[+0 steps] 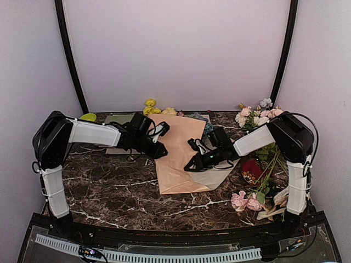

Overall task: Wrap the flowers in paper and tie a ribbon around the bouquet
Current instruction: Press the fold line on the 2/3-folded wrapping paper.

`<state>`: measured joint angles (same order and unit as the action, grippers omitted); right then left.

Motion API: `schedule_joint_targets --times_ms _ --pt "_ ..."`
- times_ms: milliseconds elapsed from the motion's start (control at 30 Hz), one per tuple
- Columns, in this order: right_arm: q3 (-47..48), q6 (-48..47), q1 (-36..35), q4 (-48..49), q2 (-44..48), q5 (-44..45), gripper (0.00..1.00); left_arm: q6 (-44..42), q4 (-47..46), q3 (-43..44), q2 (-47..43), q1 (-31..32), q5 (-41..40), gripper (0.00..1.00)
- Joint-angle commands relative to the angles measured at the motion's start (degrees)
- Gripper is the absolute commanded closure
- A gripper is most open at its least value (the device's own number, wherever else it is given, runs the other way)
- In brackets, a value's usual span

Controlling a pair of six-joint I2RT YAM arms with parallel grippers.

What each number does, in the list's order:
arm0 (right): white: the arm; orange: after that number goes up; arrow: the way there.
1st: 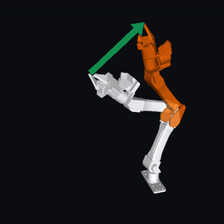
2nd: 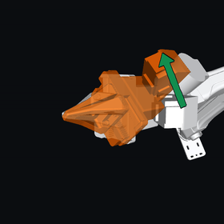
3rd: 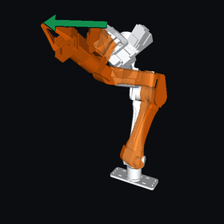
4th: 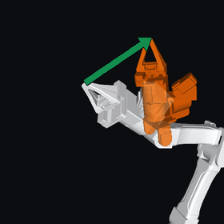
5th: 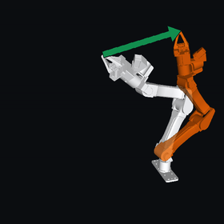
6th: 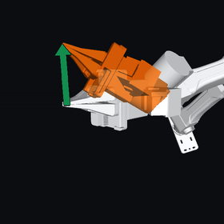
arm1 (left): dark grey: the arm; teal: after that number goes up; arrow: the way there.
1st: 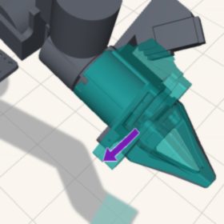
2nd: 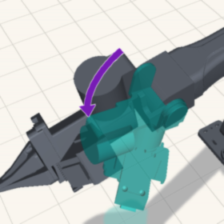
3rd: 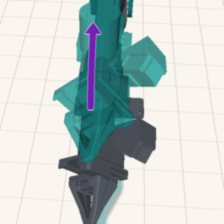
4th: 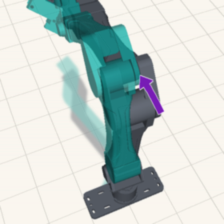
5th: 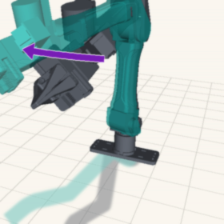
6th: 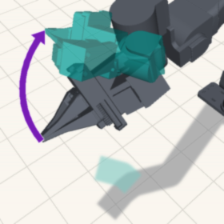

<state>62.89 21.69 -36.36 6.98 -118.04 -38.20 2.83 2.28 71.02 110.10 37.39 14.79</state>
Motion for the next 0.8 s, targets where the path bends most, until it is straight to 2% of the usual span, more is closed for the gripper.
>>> schedule_joint_targets --times_ms 0,267,467,767 --pt "-1.6 -1.3 -0.4 -10.1 -1.2 5.9 0.87 2.8 2.1 2.4 4.6 -4.4 -4.7 0.80" --pt "-1.8 -2.5 -1.2 -12.0 -1.3 7.6 0.87 4.1 0.8 6.0 7.4 -10.3 -6.6 0.79" --pt "-1.3 -3.2 -1.8 -13.5 -1.5 9.1 0.87 2.7 1.3 11.7 11.2 -13.9 -8.3 0.75" --pt "-1.9 -3.3 -2.2 -13.9 -1.0 10.1 0.86 1.5 12.2 36.8 26.1 -18.3 -14.0 0.74"
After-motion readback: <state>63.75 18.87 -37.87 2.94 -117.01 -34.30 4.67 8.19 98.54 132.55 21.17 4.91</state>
